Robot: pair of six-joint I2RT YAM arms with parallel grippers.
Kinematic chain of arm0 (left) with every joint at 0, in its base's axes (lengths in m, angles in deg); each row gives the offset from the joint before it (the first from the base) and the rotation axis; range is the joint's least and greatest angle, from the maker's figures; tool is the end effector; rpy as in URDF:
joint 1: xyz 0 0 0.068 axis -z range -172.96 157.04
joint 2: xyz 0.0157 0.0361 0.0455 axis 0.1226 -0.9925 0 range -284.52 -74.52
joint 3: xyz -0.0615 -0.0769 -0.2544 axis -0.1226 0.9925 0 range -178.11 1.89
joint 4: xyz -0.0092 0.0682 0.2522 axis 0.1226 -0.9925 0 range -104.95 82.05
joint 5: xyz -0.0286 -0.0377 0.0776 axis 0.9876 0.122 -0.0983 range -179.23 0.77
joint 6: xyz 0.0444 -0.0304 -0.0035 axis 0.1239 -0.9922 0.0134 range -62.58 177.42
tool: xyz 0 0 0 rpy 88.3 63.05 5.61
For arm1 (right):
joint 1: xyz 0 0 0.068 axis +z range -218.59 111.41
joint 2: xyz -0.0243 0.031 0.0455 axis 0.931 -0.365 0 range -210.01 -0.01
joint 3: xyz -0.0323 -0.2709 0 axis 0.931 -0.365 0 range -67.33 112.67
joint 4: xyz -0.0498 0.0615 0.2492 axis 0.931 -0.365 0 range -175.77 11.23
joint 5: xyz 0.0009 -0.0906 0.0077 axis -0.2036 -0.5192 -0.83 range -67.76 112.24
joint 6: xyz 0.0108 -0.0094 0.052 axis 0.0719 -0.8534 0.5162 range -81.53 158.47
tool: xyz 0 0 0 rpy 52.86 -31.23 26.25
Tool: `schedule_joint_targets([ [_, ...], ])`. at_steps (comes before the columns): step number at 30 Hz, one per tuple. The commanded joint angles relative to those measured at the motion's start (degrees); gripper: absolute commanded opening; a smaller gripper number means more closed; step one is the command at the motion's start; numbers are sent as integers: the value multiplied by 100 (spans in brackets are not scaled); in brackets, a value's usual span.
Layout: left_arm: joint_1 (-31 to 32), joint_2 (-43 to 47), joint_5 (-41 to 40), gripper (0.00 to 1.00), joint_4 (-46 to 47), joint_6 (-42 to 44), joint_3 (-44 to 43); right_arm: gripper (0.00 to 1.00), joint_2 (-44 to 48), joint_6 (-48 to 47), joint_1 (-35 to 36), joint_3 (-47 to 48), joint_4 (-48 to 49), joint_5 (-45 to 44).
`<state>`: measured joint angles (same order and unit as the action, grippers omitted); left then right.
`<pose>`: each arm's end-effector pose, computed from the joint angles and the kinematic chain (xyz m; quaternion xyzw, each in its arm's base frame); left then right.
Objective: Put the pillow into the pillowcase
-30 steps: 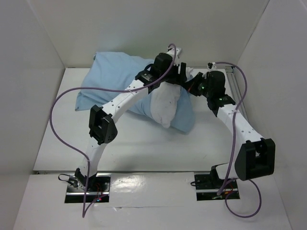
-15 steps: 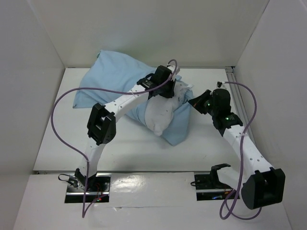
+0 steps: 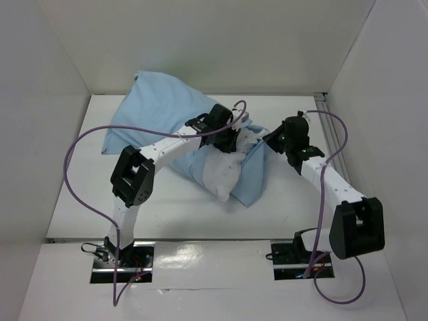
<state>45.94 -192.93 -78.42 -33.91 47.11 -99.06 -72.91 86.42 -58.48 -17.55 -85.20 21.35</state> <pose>0.3666 -0.3043 0.2545 0.2619 0.8769 -0.2425 0.3219 0.2823 0.0498 0.2707 0.2838 0.8161 0.2384 0.4434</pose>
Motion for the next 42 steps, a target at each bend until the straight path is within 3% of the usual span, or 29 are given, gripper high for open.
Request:
schedule_joint_targets([
  [1,21,-332,150,0,-2098,293,506,0,-222,-259,-377,971,2251,-882],
  [8,22,-709,-105,0,-2098,99,50,0,108,-409,-431,1368,3165,553],
  [13,22,-1079,-26,0,-2151,46,-285,0,488,-337,-360,1640,3052,1881],
  [15,22,-1149,-26,0,-2151,-7,-408,0,846,-513,-290,1579,2851,2300],
  [24,-40,-1387,-79,0,-2151,-288,-917,0,1559,-1691,-290,1825,268,3980],
  [29,-101,-1580,43,0,-2151,-533,-1470,0,1683,-1999,-290,1204,-866,3781],
  [36,-154,-940,754,0,-2326,-859,-2042,0,1516,-1701,-290,-273,-315,3543],
  [42,-154,-464,1291,0,-2431,-973,-2367,0,1025,-1586,-290,-794,186,3789],
])
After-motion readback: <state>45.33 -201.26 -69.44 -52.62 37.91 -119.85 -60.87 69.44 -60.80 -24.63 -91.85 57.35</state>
